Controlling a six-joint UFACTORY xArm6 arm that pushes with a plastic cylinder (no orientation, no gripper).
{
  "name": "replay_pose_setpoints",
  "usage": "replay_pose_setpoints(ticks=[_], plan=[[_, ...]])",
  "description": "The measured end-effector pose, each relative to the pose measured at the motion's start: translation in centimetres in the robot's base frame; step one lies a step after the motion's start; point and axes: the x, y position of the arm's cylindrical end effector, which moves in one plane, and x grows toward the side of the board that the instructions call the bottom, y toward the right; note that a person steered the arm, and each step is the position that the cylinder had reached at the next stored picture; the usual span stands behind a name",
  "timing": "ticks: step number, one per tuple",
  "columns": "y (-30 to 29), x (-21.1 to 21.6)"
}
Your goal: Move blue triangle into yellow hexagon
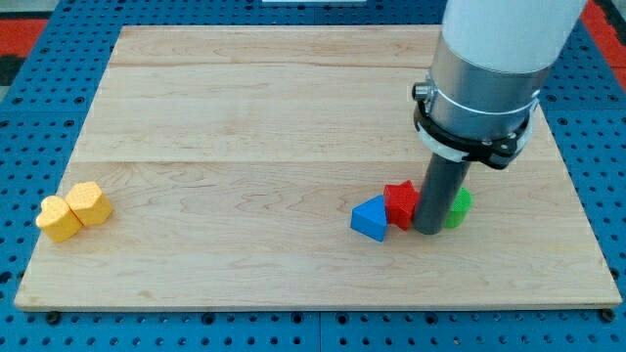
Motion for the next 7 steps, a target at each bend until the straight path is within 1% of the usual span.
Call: replay_pose_setpoints(ticks=[1, 2, 5, 7], plan=[[-4.2, 0.5], [-9.6, 1.8], [-10.9, -2.9], [-17.3, -4.0]])
